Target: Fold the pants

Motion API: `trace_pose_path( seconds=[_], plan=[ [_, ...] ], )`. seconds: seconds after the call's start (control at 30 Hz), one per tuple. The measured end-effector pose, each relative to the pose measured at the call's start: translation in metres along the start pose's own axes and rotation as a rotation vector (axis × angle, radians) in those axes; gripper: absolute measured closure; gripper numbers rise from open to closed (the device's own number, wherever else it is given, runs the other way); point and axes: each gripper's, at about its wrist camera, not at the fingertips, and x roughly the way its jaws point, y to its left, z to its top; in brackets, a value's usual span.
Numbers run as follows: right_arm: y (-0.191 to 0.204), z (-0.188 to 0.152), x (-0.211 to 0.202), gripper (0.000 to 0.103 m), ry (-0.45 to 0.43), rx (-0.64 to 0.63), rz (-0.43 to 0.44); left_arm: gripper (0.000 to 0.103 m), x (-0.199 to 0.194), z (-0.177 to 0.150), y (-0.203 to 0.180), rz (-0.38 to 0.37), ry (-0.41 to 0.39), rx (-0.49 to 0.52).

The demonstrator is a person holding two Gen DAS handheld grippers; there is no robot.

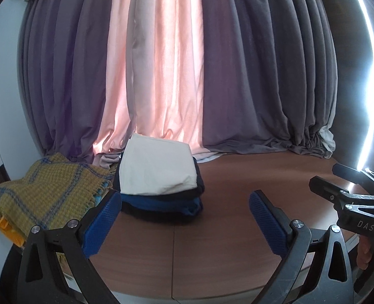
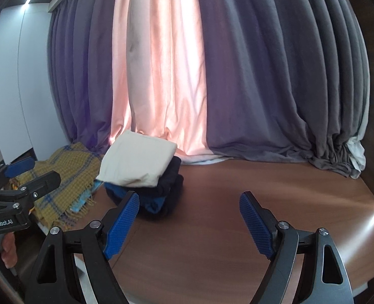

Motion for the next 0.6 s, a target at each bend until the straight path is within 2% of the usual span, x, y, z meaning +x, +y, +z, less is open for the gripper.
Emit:
trace_pose_path(
  seconds=[0.6],
  plan=[
    [-0.019, -0.029, -0.058, 0.021, -0.007, -0.002, -0.022, 0.000, -0.038, -0.028, -0.027, -0.019, 0.021, -0.024]
  ],
)
